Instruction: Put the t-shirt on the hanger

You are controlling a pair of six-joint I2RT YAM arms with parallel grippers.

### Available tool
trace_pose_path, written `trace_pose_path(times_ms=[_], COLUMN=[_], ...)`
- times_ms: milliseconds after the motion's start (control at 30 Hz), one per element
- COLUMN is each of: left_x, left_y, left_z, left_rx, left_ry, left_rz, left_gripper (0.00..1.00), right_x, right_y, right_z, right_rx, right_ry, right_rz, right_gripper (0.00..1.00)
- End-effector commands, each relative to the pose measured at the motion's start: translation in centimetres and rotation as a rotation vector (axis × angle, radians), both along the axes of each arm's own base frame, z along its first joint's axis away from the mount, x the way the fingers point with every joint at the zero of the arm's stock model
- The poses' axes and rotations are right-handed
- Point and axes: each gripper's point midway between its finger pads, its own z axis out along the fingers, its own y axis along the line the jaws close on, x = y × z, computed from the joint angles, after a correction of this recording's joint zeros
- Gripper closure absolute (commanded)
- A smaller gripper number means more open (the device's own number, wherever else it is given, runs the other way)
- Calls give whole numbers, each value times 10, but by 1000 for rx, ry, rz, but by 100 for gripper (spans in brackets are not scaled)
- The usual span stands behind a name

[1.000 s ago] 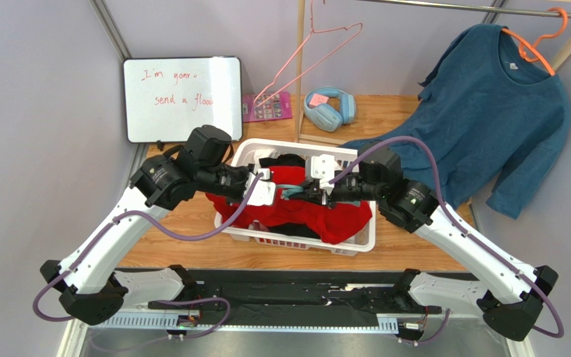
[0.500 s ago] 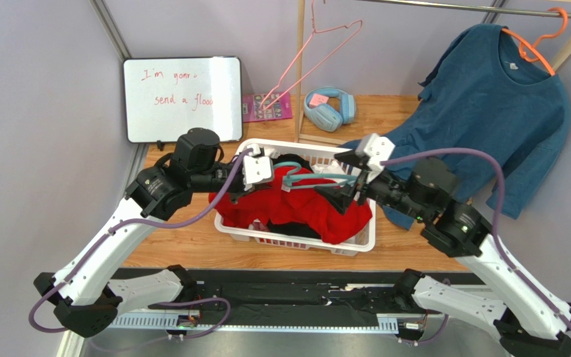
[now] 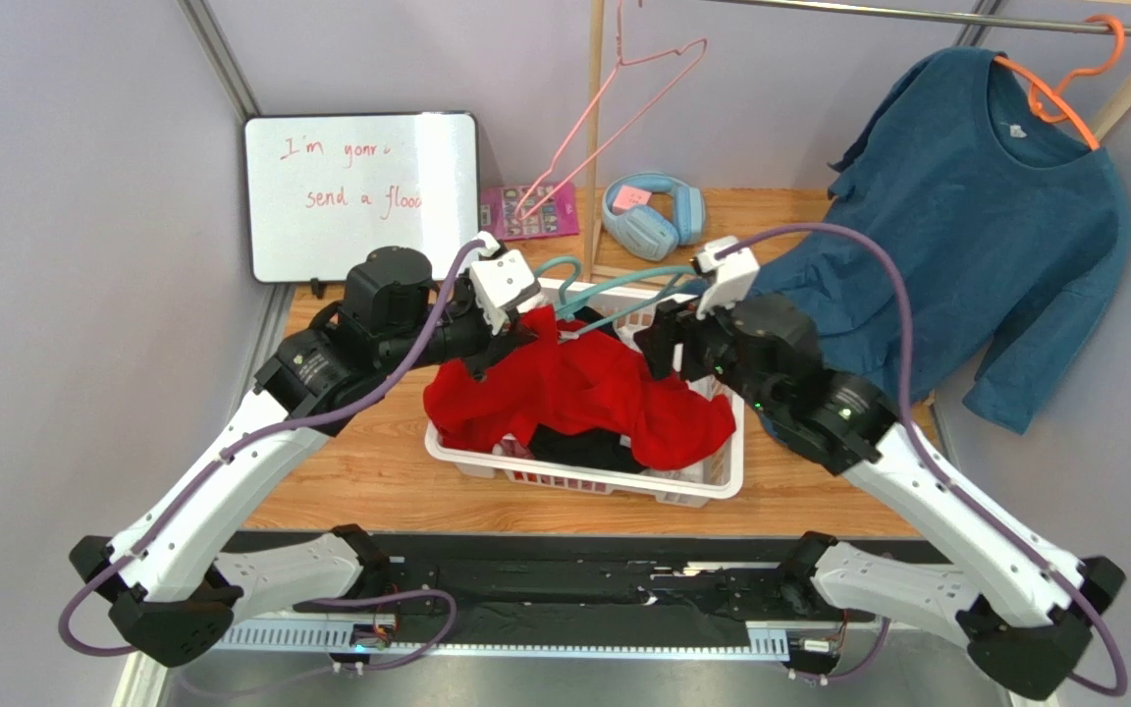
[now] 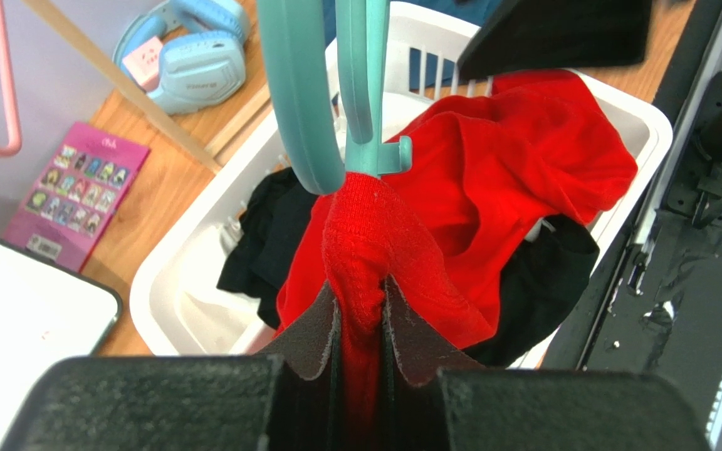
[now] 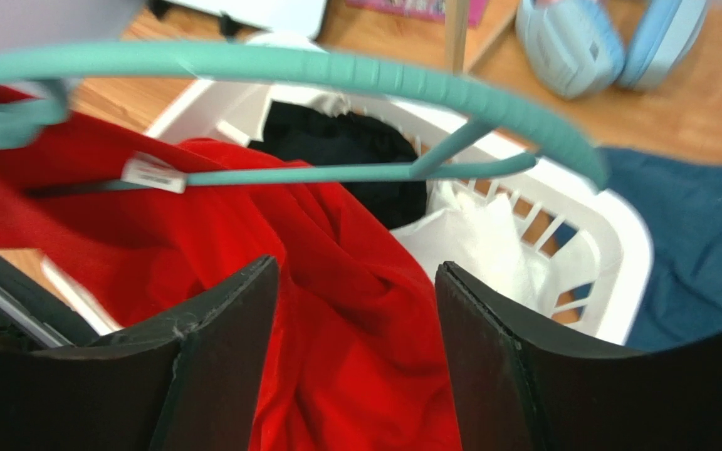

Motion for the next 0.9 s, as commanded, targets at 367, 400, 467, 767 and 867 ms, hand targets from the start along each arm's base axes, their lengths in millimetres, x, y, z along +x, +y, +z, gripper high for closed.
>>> trace_pose_path(times_ms=[367, 400, 467, 767, 867], left_x=[27, 28, 26, 22, 19], left_y=[17, 16, 13, 8, 9], left_z=[12, 13, 14, 20, 23], left_rx=[-121, -125, -149, -171, -185], left_ry=[68, 66, 89, 106, 107], left_rz=[257, 254, 250, 225, 224], left_gripper=[100, 100, 100, 100, 100], right_x=[4, 3, -2, 19, 21], right_y=[56, 59, 69, 83, 78], right_z=[6, -2, -11, -40, -56], right_rx=[61, 59, 71, -20, -42], right_ry=[30, 55, 83, 94, 118], right_rz=[-30, -28, -5, -67, -98], right_gripper=[12, 9, 2, 0, 0])
